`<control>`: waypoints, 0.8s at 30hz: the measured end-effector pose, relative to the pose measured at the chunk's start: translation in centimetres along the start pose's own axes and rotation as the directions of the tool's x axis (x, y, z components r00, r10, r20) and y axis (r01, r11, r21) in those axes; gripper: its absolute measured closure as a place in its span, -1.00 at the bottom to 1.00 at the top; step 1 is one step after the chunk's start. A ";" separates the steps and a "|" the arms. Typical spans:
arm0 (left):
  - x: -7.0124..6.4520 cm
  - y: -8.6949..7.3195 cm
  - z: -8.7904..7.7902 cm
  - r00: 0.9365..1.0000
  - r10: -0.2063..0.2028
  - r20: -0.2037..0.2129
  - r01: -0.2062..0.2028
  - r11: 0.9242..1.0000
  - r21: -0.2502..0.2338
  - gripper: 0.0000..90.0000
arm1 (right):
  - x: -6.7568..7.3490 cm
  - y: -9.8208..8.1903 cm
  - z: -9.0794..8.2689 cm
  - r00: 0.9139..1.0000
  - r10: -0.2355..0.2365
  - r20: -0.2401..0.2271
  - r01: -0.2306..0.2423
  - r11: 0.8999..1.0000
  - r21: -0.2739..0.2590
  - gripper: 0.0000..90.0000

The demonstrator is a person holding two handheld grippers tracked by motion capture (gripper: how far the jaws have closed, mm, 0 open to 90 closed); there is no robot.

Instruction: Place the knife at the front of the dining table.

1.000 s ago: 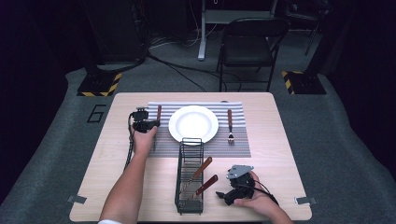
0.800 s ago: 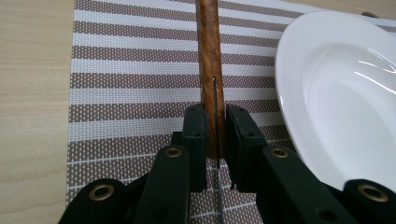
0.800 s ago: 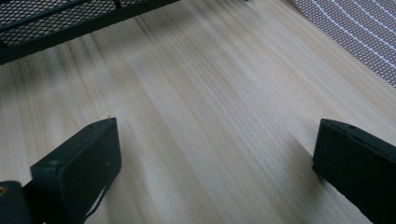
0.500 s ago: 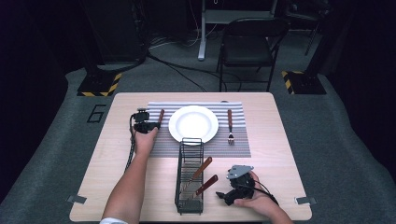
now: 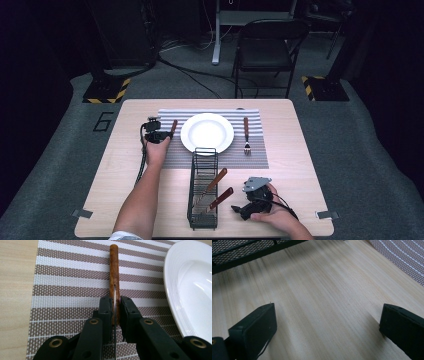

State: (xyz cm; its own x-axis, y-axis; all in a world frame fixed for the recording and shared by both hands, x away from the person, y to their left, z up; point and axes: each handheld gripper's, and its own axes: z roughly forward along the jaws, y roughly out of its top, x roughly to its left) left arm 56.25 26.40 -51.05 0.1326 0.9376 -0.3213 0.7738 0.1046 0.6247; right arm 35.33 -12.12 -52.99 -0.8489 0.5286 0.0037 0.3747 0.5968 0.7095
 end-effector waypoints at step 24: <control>0.5 -0.3 -0.5 1.000 0.001 0.001 -0.001 1.000 -0.003 0.54 | -0.1 0.0 0.0 1.000 -0.012 -0.005 0.012 1.000 0.003 -0.99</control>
State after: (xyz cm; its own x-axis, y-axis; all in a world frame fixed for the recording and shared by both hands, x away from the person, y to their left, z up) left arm 55.74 27.00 -51.06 0.1339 0.9375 -0.3212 0.7721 0.1045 0.6268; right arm 35.36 -12.18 -52.99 -0.8552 0.5183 -0.0013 0.3656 0.6049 0.7074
